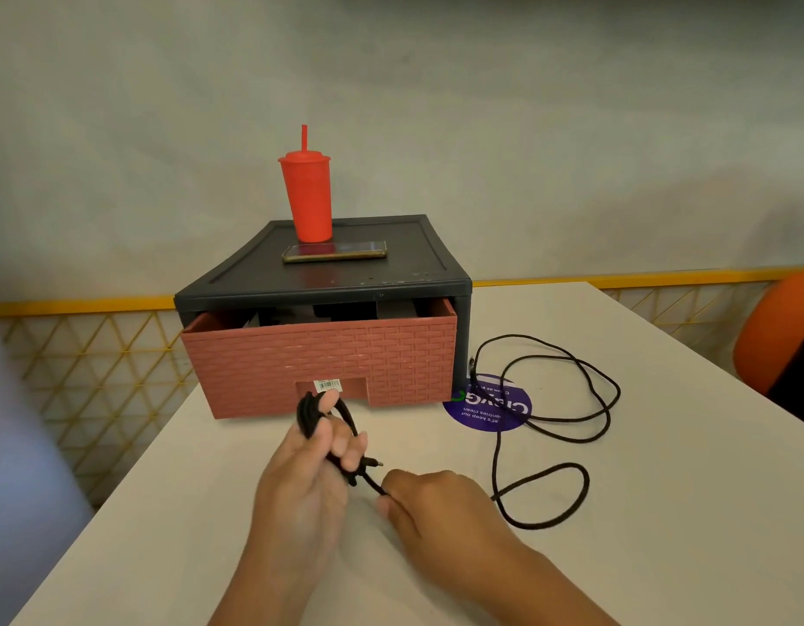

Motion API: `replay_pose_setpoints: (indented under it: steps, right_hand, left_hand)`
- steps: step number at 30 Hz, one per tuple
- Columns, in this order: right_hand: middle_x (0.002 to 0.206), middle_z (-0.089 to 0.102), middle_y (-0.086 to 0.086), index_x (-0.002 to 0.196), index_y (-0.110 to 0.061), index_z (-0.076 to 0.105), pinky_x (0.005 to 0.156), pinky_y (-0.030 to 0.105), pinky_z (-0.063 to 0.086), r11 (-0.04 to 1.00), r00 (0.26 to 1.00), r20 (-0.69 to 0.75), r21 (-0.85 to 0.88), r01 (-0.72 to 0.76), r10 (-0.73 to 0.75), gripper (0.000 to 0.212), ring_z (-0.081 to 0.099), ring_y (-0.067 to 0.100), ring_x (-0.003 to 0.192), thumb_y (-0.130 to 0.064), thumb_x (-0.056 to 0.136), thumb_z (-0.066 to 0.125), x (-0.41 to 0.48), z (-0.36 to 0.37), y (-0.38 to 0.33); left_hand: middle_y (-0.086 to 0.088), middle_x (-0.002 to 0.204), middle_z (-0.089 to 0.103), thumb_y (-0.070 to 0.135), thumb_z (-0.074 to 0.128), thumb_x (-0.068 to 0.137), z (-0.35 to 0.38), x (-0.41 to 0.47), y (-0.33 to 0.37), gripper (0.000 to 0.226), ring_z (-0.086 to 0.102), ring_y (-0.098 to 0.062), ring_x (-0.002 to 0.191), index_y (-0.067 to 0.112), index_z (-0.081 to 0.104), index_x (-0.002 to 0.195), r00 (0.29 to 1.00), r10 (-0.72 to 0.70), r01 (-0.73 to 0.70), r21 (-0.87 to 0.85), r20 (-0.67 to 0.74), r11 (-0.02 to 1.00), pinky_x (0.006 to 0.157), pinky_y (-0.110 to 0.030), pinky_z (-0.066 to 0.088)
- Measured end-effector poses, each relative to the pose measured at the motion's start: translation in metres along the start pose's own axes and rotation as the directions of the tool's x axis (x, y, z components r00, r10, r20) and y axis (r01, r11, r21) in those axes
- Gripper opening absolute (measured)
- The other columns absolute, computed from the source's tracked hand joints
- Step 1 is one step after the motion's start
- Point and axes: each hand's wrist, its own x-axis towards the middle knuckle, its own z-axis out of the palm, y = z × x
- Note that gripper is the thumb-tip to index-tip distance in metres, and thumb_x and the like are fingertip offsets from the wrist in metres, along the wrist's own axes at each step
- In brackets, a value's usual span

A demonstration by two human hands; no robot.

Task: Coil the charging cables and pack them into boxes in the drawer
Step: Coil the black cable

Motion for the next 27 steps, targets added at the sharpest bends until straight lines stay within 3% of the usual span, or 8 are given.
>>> replay_pose_setpoints:
  steps: [3,8,12,14,16,18,23,27]
  right_hand:
    - [0.094,0.062,0.013,0.1,-0.011,0.051,0.059,0.033,0.025,0.993,0.996,-0.001,-0.069,0.093,-0.093,0.037,0.052,0.035,0.081,-0.036,0.097,0.024,-0.003,-0.003,0.003]
    - [0.065,0.062,0.003,0.08,-0.015,0.057,0.048,0.03,0.032,0.941,0.967,-0.008,-0.233,0.245,-0.254,0.041,0.055,0.025,0.055,-0.037,0.084,0.023,-0.004,-0.005,0.007]
    - [0.047,0.054,-0.011,0.067,-0.027,0.057,0.038,0.02,0.037,0.934,0.948,-0.158,-0.279,0.225,-0.276,0.02,0.048,0.008,0.039,-0.037,0.077,0.042,-0.005,-0.012,0.013]
    - [0.05,0.054,-0.012,0.068,-0.028,0.055,0.044,0.019,0.039,0.928,0.92,-0.232,-0.278,0.247,-0.315,0.016,0.049,0.007,0.044,-0.039,0.077,0.046,-0.006,-0.022,0.019]
    - [0.05,0.052,-0.01,0.063,-0.024,0.053,0.049,0.017,0.032,0.924,0.882,-0.325,-0.29,0.25,-0.34,0.025,0.047,0.009,0.044,-0.042,0.079,0.049,-0.004,-0.029,0.029]
    - [0.049,0.049,-0.008,0.057,-0.019,0.052,0.052,0.019,0.029,0.923,0.844,-0.413,-0.317,0.22,-0.343,0.037,0.045,0.012,0.045,-0.046,0.081,0.05,-0.003,-0.036,0.04]
    - [0.051,0.048,-0.006,0.057,-0.014,0.052,0.065,0.012,0.026,0.973,0.824,-0.533,-0.215,0.088,-0.192,0.052,0.042,0.013,0.05,-0.052,0.091,0.039,-0.007,-0.056,0.065]
    - [0.058,0.056,-0.008,0.066,-0.018,0.058,0.052,0.006,0.026,0.992,0.88,-0.472,-0.129,-0.012,-0.051,0.051,0.048,0.013,0.061,-0.055,0.091,0.034,-0.007,-0.05,0.072]
  left_hand:
    - [0.007,0.055,0.049,0.024,0.065,0.074,0.008,-0.001,-0.008,0.034,0.048,-0.006,0.053,0.024,0.052,0.106,0.992,0.116,-0.096,0.324,-0.043,0.941,0.084,-0.032,0.04]
    - [0.006,0.071,0.063,0.033,0.039,0.082,0.004,-0.004,-0.023,0.012,0.059,-0.004,0.064,0.033,0.045,0.092,0.955,0.273,-0.268,0.736,0.118,0.621,0.07,-0.013,0.043]
    - [0.003,0.072,0.06,0.036,0.037,0.093,-0.001,-0.004,-0.027,0.009,0.058,-0.008,0.067,0.029,0.044,0.093,0.972,0.08,-0.233,0.881,0.219,0.411,0.067,-0.027,0.047]
    - [-0.005,0.077,0.058,0.054,0.036,0.088,0.003,-0.009,-0.023,0.036,0.057,-0.014,0.073,0.022,0.049,0.102,0.965,-0.034,-0.22,0.874,0.259,0.434,0.078,-0.037,0.047]
    - [-0.009,0.075,0.059,0.076,0.031,0.075,0.006,-0.012,-0.019,0.072,0.056,-0.016,0.07,0.011,0.056,0.094,0.946,-0.1,-0.225,0.847,0.308,0.481,0.07,-0.032,0.045]
    - [0.006,0.056,0.052,0.074,0.04,0.07,0.01,-0.014,-0.016,0.066,0.046,-0.004,0.052,0.012,0.058,0.08,0.93,-0.178,-0.172,0.808,0.322,0.564,0.056,-0.021,0.036]
    - [0.01,0.059,0.06,0.05,0.054,0.08,0.015,-0.017,-0.013,0.029,0.045,0.001,0.046,0.026,0.07,0.082,0.921,-0.287,-0.043,0.8,0.264,0.598,0.056,-0.018,0.038]
    - [0.011,0.034,0.035,0.04,0.042,0.08,0.021,-0.02,-0.008,0.038,0.03,-0.005,0.036,0.015,0.071,0.081,0.904,-0.324,0.063,0.661,0.28,0.747,0.054,-0.021,0.04]
